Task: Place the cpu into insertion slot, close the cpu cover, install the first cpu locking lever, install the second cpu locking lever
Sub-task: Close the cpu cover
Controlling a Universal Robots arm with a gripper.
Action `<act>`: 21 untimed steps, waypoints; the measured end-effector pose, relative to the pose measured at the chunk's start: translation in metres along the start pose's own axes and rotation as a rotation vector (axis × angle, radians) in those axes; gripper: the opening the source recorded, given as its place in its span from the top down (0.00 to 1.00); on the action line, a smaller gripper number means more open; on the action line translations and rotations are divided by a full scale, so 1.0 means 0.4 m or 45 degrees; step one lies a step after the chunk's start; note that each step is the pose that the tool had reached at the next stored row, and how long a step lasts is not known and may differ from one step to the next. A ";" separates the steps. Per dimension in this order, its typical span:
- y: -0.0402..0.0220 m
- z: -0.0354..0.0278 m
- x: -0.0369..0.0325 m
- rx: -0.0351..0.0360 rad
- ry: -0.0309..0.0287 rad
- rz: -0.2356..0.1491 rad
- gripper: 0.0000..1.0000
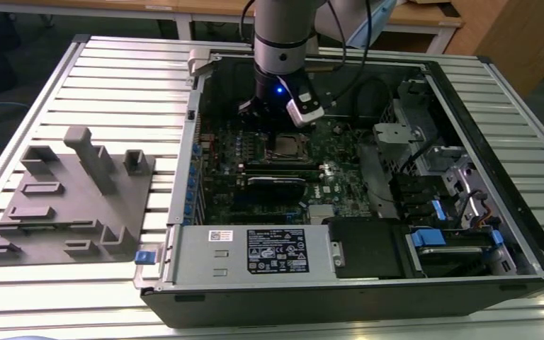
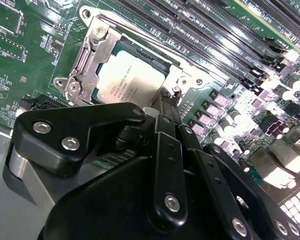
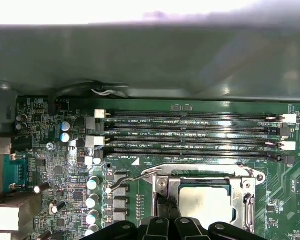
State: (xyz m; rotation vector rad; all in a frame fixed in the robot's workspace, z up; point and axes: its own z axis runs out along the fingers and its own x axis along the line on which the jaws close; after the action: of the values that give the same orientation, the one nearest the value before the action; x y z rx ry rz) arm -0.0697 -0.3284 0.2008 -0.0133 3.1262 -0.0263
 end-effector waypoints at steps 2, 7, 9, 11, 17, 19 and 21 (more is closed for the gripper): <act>0.000 0.000 0.000 -0.0003 -0.0002 0.000 0.89; 0.000 0.001 0.000 -0.0004 -0.0007 0.000 0.89; 0.000 0.002 0.001 -0.0001 -0.0010 0.000 0.89; 0.000 0.002 0.001 0.0003 -0.0010 0.000 0.89; 0.000 0.003 0.001 -0.0003 -0.0015 0.000 0.89; 0.000 0.003 0.001 -0.0004 -0.0015 0.000 0.89; 0.000 0.002 0.001 -0.0012 -0.0021 0.000 0.89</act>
State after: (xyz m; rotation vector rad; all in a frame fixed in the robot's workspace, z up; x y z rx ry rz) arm -0.0699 -0.3283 0.2001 -0.0132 3.1246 -0.0247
